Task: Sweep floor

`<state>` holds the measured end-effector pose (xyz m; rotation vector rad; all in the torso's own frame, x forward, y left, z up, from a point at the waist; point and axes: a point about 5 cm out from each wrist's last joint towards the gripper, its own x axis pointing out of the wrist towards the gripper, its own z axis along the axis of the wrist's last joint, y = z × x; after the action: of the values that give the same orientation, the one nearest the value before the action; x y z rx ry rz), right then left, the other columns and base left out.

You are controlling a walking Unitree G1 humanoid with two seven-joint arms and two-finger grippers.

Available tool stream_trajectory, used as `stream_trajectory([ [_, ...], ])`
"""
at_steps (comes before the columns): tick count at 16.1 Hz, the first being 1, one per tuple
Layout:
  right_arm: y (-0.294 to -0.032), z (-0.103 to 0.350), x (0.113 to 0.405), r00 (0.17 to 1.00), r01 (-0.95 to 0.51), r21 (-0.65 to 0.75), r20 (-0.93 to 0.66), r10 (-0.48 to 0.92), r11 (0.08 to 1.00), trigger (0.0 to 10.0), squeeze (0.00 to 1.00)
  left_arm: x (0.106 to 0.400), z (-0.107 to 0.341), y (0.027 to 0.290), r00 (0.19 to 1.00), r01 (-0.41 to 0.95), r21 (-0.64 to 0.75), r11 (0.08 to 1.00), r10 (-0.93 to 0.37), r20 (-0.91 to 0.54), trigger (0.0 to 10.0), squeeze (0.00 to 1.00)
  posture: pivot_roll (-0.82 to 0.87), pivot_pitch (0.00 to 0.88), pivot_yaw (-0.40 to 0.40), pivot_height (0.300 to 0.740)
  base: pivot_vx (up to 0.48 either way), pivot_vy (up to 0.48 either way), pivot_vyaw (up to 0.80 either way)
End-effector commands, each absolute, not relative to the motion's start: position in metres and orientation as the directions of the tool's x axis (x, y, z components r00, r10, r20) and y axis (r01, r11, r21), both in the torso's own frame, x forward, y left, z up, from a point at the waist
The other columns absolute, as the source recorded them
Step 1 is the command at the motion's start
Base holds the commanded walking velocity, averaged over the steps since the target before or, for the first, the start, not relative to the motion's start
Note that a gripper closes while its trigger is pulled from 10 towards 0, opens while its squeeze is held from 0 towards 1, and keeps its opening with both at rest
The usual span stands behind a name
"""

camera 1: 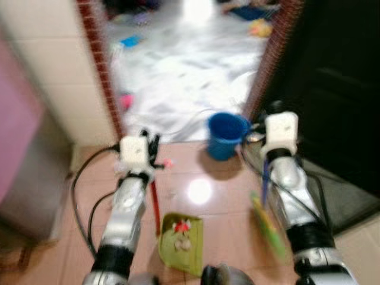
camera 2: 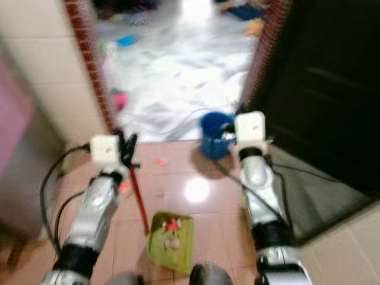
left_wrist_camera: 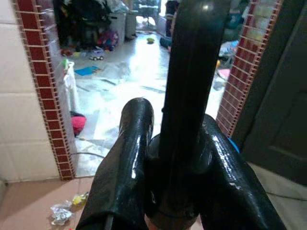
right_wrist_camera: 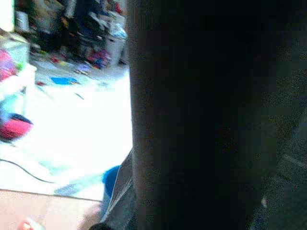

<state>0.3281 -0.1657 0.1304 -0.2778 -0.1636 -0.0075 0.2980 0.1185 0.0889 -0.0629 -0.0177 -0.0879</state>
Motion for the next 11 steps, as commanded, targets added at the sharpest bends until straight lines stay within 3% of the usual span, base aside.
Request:
stream_trajectory([
  [1,-0.161,0.138,0.331,0.981,0.018,-0.249,0.193,0.031,0.968,10.0,0.00,0.301,0.100,0.114,0.995,0.085,-0.133,0.987,-0.077,0.067,10.0,0.00,0.00,0.000,0.003,0.740,0.000,0.000,0.00],
  [8,-0.163,0.138,0.332,0.981,0.021,-0.252,0.190,0.028,0.967,10.0,0.00,0.307,0.105,0.124,0.998,0.027,-0.135,0.991,-0.018,0.068,10.0,0.00,0.00,0.000,0.000,0.740,0.000,0.000,0.00],
  [11,-0.164,0.138,0.332,0.981,0.020,-0.252,0.189,0.029,0.968,10.0,0.00,0.308,0.105,0.125,0.998,0.023,-0.143,0.989,-0.013,0.068,10.0,0.00,0.00,0.000,-0.001,0.740,0.000,0.395,0.00],
])
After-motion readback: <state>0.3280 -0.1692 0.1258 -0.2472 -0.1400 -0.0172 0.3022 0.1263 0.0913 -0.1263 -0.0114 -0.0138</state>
